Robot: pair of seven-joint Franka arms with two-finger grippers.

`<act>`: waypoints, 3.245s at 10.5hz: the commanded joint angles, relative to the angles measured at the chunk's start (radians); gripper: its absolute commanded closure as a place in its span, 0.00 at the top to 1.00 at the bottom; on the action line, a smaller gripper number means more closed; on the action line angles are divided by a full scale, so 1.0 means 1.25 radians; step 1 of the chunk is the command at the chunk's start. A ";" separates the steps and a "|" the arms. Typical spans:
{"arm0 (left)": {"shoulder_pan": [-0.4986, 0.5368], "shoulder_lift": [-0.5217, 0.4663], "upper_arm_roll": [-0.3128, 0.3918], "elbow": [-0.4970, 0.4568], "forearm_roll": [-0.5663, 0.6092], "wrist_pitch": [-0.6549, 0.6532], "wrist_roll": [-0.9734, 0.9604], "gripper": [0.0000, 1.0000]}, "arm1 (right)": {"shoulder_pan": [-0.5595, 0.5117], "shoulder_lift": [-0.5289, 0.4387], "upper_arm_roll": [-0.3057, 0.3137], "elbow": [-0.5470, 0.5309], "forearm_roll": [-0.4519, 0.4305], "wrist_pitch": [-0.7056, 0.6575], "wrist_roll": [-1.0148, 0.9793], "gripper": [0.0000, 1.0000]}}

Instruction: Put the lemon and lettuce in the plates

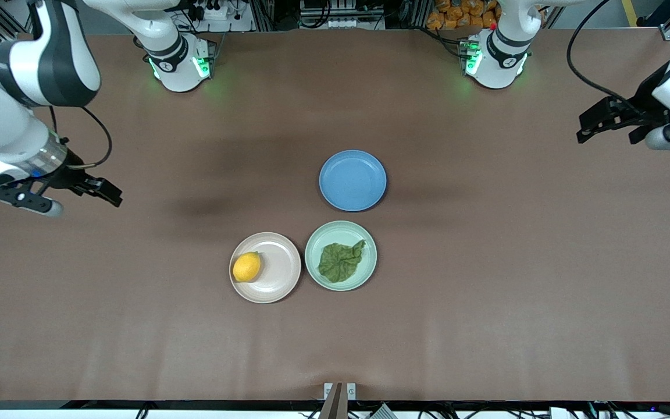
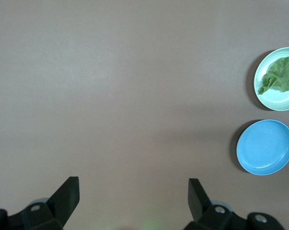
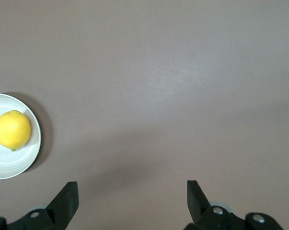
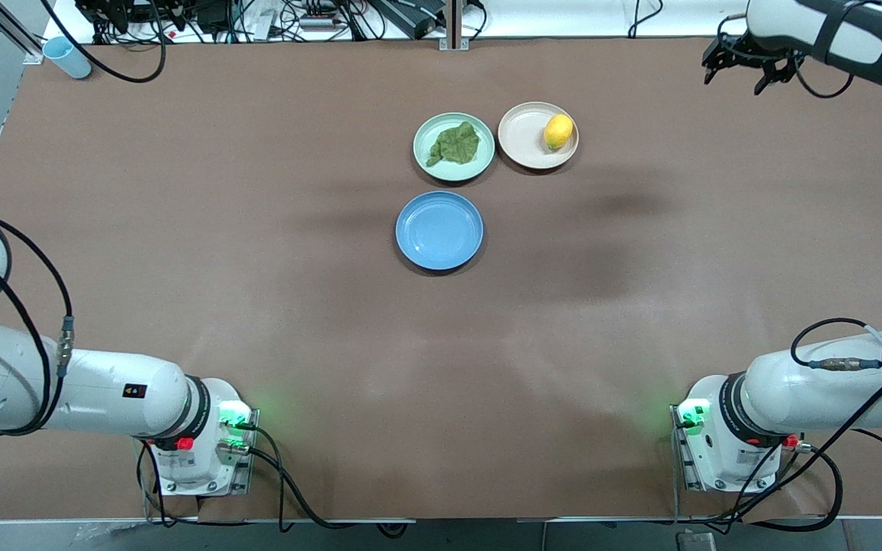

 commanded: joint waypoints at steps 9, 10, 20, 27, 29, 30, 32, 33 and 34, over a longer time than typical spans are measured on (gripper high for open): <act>-0.003 0.081 0.004 0.077 0.011 -0.055 0.027 1.00 | 0.001 0.008 0.003 0.334 0.015 -0.372 -0.150 1.00; -0.003 0.081 0.004 0.068 0.010 -0.050 0.027 1.00 | -0.001 0.008 0.002 0.343 0.064 -0.376 -0.151 1.00; 0.000 0.103 0.006 0.078 0.017 -0.043 0.027 1.00 | -0.006 0.008 -0.003 0.351 -0.003 -0.377 -0.197 1.00; -0.008 0.103 0.006 0.078 0.019 -0.043 0.024 1.00 | -0.006 0.005 -0.003 0.347 -0.003 -0.377 -0.225 1.00; -0.008 0.103 0.006 0.078 0.028 -0.043 0.024 1.00 | -0.006 0.005 -0.003 0.345 -0.003 -0.376 -0.226 1.00; -0.009 0.103 0.006 0.078 0.040 -0.043 0.022 1.00 | -0.006 0.004 -0.003 0.344 -0.003 -0.375 -0.226 1.00; -0.010 0.104 0.006 0.078 0.040 -0.042 0.014 1.00 | -0.013 -0.001 -0.006 0.333 -0.005 -0.370 -0.225 1.00; -0.010 0.104 0.004 0.077 0.040 -0.041 0.014 1.00 | -0.021 -0.001 -0.006 0.333 -0.005 -0.368 -0.225 1.00; -0.010 0.104 0.006 0.078 0.040 -0.041 0.014 1.00 | -0.022 -0.001 -0.006 0.331 -0.006 -0.368 -0.225 1.00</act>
